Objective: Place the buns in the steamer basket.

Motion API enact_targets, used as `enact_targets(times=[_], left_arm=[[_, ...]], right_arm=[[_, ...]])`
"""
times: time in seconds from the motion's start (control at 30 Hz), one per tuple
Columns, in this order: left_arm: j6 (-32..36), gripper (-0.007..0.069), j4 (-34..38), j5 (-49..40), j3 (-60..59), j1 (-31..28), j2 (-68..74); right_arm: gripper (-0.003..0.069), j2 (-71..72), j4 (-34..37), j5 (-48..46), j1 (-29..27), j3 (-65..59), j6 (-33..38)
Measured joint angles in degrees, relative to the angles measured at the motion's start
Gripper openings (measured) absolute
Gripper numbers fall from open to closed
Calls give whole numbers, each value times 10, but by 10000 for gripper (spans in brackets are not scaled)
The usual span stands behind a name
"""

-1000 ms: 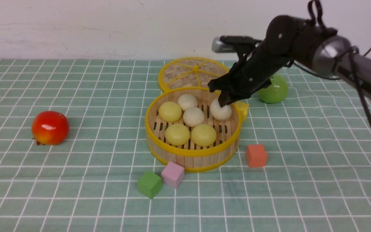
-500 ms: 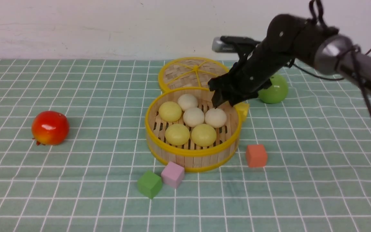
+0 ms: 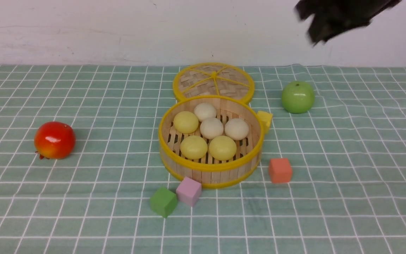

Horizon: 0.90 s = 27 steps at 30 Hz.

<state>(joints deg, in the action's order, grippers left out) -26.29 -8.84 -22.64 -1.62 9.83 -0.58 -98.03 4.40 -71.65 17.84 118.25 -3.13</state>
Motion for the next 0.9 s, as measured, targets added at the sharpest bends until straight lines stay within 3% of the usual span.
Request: enact_targets(times=[0.13,0.57,0.9], left_arm=[[0,189,0,0,0,0,0],[0,189,0,0,0,0,0],[0,189,0,0,0,0,0]], right_arm=[[-20,89,4,-1,0,-78,-19],[-19,359,6,-9,0,-410,-24],[-13,457,6,-9,0,-451,-24]])
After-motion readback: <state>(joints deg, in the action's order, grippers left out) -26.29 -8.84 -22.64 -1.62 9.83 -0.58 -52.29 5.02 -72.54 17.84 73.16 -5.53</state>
